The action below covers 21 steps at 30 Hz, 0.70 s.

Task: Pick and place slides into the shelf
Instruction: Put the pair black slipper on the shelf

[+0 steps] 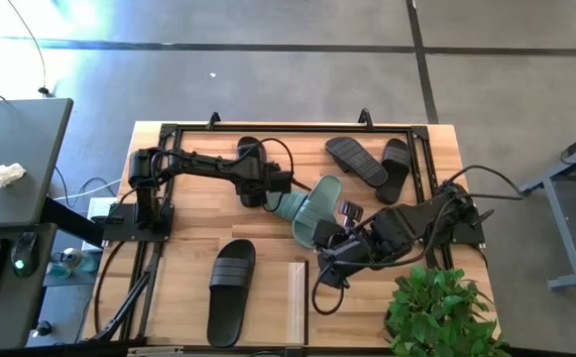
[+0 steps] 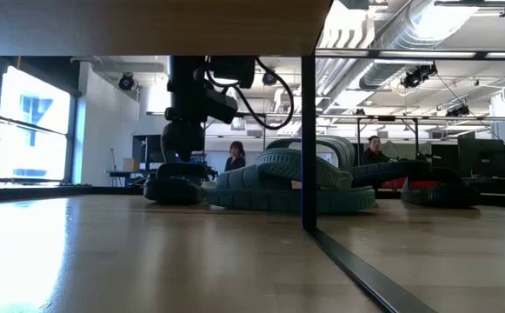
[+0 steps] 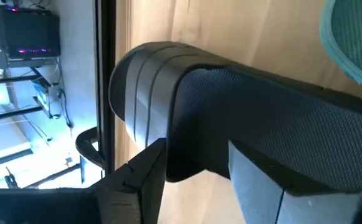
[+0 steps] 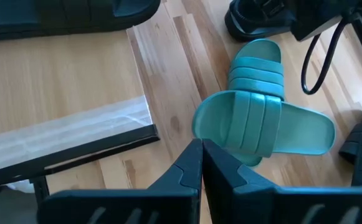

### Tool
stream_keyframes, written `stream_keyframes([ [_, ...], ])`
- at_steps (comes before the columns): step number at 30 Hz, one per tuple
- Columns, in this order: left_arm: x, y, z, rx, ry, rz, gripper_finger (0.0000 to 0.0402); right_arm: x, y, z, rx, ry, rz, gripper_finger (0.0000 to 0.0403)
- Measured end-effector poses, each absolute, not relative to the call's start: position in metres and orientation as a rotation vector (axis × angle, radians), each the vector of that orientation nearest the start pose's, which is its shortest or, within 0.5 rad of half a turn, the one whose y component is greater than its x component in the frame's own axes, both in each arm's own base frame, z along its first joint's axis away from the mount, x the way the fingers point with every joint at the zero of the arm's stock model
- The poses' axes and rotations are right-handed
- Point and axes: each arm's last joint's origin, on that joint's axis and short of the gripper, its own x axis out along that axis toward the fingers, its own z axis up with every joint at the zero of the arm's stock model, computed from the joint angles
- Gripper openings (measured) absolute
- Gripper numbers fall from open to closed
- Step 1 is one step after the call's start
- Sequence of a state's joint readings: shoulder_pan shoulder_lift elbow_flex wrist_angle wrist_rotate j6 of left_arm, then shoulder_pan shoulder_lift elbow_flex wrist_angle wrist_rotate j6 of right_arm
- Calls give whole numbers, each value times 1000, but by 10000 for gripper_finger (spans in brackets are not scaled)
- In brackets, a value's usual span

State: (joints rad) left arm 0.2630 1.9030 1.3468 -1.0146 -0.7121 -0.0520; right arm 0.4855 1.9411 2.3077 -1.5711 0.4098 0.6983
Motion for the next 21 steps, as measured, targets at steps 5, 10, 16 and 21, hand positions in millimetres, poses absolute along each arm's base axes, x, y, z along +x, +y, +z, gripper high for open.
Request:
stream_keyframes([
  [5,331,114,185,309,1524,819,157,324,150,405,111,1049,-291,1],
  [10,332,114,185,313,1513,817,157,326,146,405,126,1059,-291,1],
  [16,332,113,184,241,1509,801,157,326,146,405,127,1059,-291,1],
  [21,326,113,184,246,1563,798,160,326,146,405,127,1059,-291,1],
])
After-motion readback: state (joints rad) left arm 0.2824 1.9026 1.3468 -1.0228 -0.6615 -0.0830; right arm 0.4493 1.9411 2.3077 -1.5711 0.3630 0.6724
